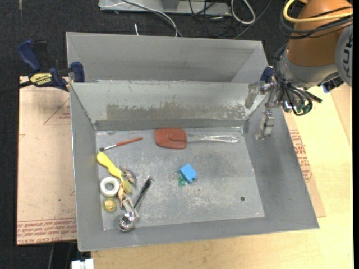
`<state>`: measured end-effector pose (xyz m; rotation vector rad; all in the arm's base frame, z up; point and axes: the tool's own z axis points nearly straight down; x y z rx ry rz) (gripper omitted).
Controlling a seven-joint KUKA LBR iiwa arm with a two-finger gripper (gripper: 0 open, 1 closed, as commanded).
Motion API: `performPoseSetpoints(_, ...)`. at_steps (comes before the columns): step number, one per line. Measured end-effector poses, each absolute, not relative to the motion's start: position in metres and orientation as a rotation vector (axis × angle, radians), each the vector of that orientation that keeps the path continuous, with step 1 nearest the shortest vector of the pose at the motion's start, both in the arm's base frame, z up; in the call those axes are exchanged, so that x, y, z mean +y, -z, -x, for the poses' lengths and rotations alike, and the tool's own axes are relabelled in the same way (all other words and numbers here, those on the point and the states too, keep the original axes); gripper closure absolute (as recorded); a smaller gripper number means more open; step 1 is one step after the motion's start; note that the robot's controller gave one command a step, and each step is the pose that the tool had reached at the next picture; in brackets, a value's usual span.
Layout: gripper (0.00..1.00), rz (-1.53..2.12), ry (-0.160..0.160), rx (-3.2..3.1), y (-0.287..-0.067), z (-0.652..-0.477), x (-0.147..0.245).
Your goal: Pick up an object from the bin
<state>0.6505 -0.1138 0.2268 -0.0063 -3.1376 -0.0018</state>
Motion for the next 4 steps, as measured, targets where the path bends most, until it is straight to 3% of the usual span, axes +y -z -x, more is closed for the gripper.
performPoseSetpoints(2, 0.00, -0.047, -0.003, -3.150, -0.226, -0.651, -0.112)
performPoseSetpoints(3, 0.00, -0.378, -0.001, -3.124, -0.243, -0.633, -0.098)
performPoseSetpoints(4, 0.00, -0.190, 0.000, -3.143, -0.167, -0.630, -0.095)
